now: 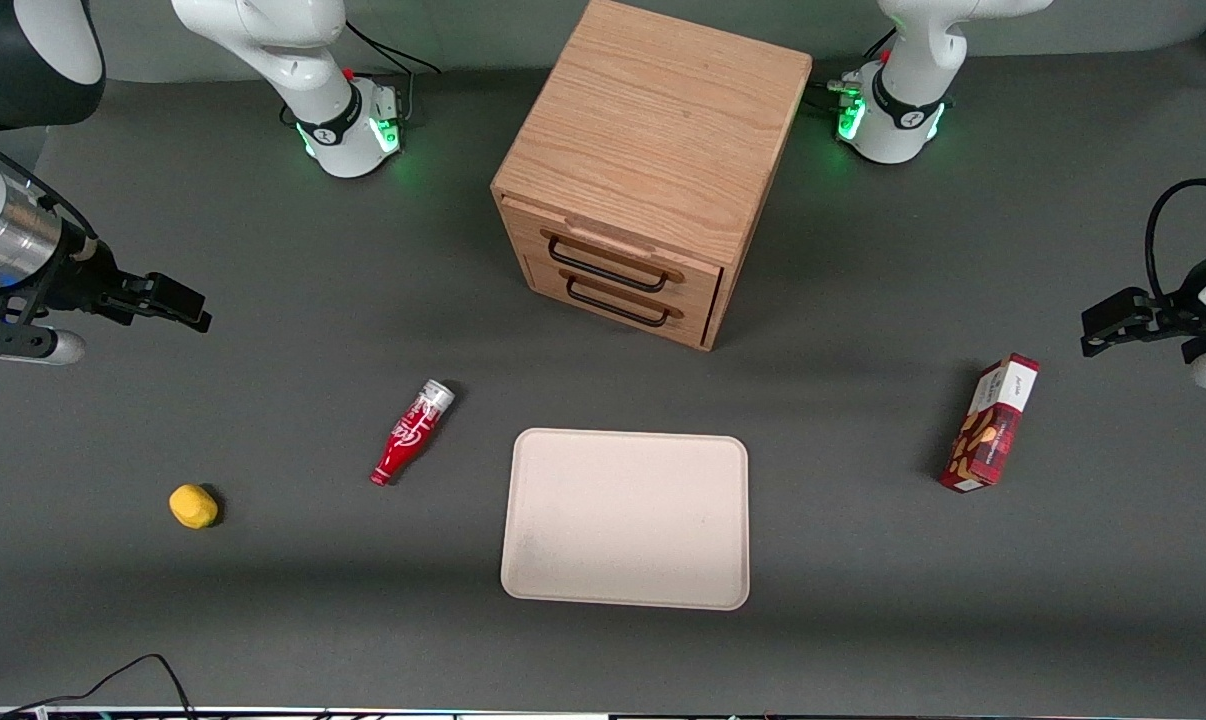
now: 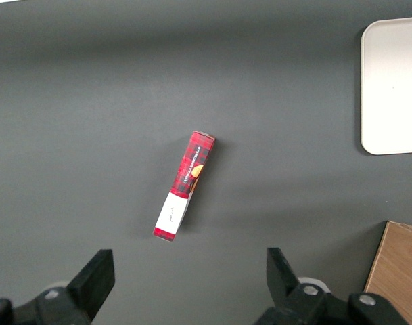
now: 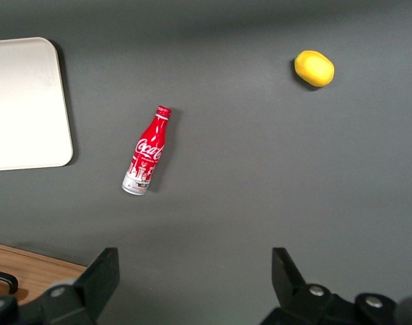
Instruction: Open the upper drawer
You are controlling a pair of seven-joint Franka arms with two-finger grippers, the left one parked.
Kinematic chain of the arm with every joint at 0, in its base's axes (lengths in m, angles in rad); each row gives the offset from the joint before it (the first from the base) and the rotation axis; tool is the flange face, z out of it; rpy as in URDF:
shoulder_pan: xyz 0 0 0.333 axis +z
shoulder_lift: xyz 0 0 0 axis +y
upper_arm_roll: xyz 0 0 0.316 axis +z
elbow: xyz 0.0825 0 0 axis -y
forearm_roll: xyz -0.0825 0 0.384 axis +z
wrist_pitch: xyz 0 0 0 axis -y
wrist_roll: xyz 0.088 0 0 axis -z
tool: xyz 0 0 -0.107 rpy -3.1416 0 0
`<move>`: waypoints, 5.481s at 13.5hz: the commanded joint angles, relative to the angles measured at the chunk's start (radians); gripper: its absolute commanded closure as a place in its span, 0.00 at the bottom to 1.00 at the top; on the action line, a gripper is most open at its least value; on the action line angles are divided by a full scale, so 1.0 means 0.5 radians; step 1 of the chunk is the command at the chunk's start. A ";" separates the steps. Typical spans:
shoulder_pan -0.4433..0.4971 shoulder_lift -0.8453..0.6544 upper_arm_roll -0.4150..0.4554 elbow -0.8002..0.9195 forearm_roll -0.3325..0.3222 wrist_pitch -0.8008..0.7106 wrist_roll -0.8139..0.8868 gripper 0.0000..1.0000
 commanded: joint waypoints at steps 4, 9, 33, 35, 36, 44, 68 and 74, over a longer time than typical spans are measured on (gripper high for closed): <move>0.047 0.028 0.021 0.045 0.049 -0.030 -0.036 0.00; 0.155 0.285 0.456 0.306 0.046 -0.021 -0.304 0.00; 0.594 1.157 1.141 0.358 -0.595 0.541 -0.704 0.00; 0.587 1.191 1.132 0.361 -0.626 0.602 -0.744 0.00; 0.587 1.191 1.117 0.361 -0.626 0.620 -0.759 0.00; 0.597 1.200 0.908 0.502 -0.617 0.675 -0.987 0.00; 0.655 1.265 0.322 0.625 -0.614 1.255 -1.257 0.00; 0.655 1.222 0.334 0.622 -0.470 1.255 -1.171 0.00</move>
